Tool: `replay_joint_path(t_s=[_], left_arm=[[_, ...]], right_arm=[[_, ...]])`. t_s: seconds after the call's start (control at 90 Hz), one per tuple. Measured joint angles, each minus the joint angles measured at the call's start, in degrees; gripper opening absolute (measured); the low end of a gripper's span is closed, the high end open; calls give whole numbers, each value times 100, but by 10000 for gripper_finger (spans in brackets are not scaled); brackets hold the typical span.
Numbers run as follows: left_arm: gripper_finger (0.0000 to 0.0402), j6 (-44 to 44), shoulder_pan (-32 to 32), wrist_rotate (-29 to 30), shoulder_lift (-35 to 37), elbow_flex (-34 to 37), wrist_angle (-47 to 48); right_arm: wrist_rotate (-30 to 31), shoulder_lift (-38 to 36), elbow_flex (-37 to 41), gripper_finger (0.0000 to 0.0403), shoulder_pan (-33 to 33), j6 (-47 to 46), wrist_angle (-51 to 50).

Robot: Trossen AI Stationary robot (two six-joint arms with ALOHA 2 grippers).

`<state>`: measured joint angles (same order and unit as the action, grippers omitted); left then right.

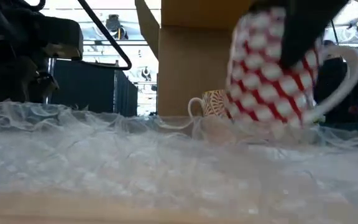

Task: Wrap mug
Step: Wrap the red mug with the right transparent bubble wrap

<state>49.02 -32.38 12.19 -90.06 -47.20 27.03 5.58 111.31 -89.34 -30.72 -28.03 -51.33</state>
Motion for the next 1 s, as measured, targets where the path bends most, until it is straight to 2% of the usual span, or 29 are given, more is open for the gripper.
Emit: replay_joint_path(t_s=[0.344,0.533,0.667,1.0], left_arm=[[151,6,0,4,0,0,-9],[151,11,0,3,0,0,-13],[151,11,0,-1,0,0,-13],[151,11,0,-149,0,0,-11]], right_arm=[[-104,281,-118,10,1,6,-47],[118,284,-120,48,11,-306,95],[-77,235,-113,80,13,-455,15],[-152,-621,-113,138,-186,-1334,-24]])
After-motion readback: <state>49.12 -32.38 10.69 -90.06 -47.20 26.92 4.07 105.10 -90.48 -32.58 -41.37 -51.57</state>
